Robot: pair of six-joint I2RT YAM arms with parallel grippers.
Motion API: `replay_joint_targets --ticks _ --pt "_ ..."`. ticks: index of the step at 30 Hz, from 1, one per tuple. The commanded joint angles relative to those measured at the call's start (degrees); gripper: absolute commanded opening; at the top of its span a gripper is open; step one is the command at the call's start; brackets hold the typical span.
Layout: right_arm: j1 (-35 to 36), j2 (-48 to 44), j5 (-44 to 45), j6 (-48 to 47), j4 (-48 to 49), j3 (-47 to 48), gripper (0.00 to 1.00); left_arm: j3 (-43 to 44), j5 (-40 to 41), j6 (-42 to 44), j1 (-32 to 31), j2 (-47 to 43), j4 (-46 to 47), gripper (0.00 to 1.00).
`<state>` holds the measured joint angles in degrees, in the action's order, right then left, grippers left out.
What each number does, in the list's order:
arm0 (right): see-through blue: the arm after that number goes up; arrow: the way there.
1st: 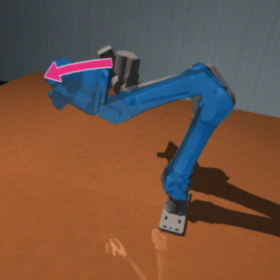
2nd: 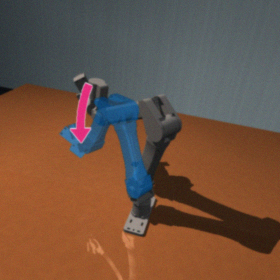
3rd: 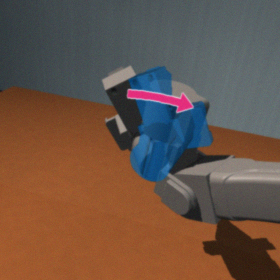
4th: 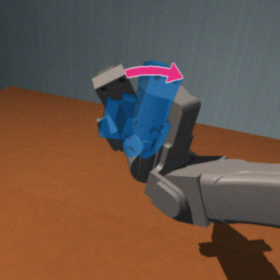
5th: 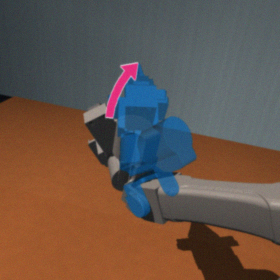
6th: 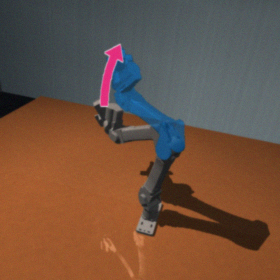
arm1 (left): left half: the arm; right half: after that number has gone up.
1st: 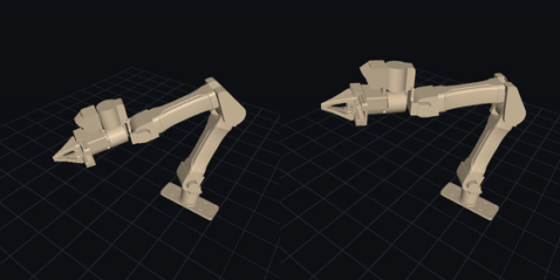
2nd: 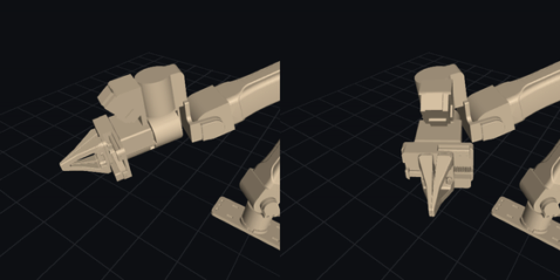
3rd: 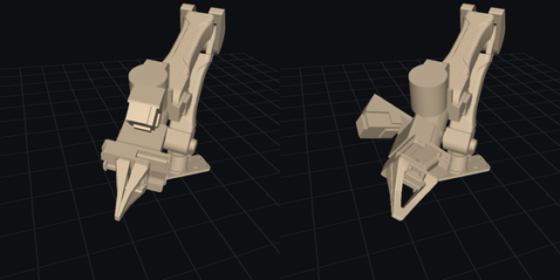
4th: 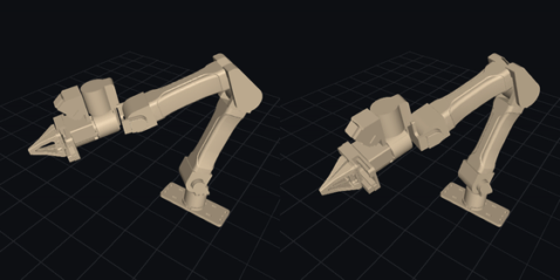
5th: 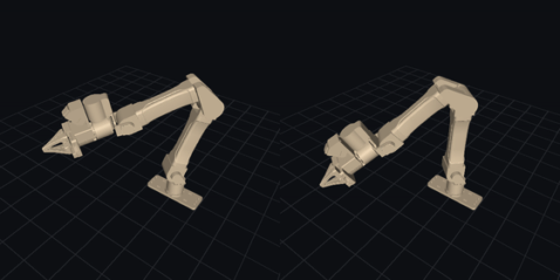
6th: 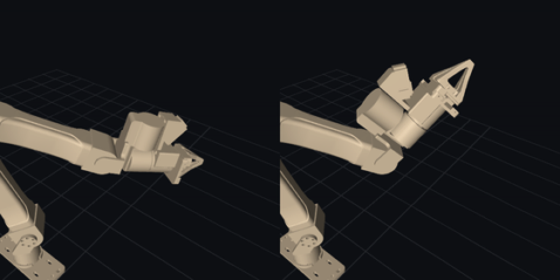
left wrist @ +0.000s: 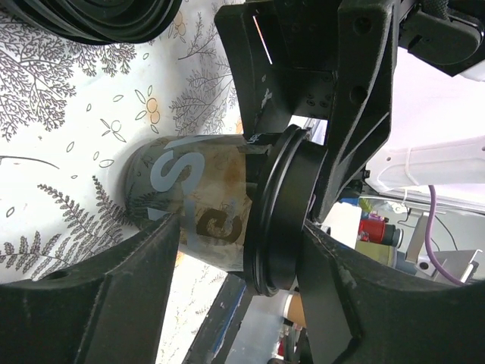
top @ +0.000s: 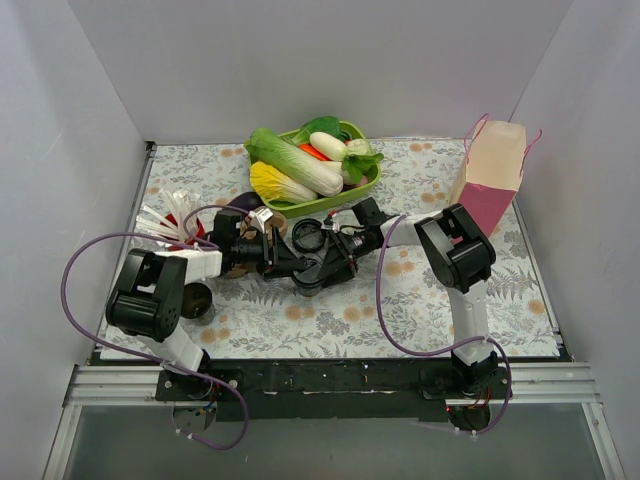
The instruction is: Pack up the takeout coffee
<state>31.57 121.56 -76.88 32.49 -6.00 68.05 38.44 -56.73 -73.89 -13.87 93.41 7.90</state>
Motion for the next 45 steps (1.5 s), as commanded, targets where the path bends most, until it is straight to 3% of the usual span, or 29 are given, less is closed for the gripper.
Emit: replay_joint_targets --ticks 1,2,3,9,17,20,21,26,32,33,35,39,45 --pt "0.86 3.95 9.12 -0.85 -1.03 -0.90 0.54 0.23 8.31 5.59 -1.51 2.84 -3.78 0.61" --pt "0.95 4.04 9.29 -0.85 -1.38 -0.90 0.46 0.32 7.52 4.99 -1.60 2.75 -2.55 0.63" --pt "0.95 4.04 9.38 -0.85 -1.47 -0.99 0.44 0.15 5.60 4.02 -1.60 2.75 1.11 0.63" --pt "0.95 5.44 9.65 -1.03 -2.17 -1.78 0.43 -2.22 0.31 -7.32 -1.60 7.57 15.72 0.63" --pt "1.56 6.67 14.12 -2.95 -7.78 -1.61 0.42 -1.69 1.79 -9.61 -2.04 12.85 15.83 0.61" --pt "2.09 7.20 18.24 -4.10 -11.57 -0.91 0.38 -3.01 2.94 -9.17 -2.13 12.50 15.21 0.60" --pt "2.26 7.38 19.13 -4.45 -13.58 -0.56 0.29 -3.80 2.94 -9.00 -2.04 12.07 15.56 0.60" --pt "3.14 7.90 26.68 -7.43 -19.56 3.83 0.29 -4.42 3.47 -8.20 -2.65 10.75 14.95 0.60" --pt "3.41 3.43 25.65 -18.58 -19.22 11.38 0.55 -2.32 1.71 -6.10 -2.66 8.82 12.76 0.63" --pt "3.32 2.38 25.90 -20.69 -19.92 12.10 0.64 -2.05 1.36 -6.09 -2.57 8.46 12.49 0.65" --pt "2.80 -0.96 25.47 -24.04 -20.71 12.63 0.73 -1.26 -0.04 -6.09 -2.66 7.41 12.58 0.67" --pt "1.74 -6.41 27.04 -27.04 -23.00 11.23 0.80 -0.29 -2.24 -7.06 -2.57 6.09 13.19 0.72" --pt "-1.16 -10.90 29.68 -29.76 -25.98 9.12 0.81 2.08 -4.00 -7.59 -2.57 5.47 11.53 0.75"
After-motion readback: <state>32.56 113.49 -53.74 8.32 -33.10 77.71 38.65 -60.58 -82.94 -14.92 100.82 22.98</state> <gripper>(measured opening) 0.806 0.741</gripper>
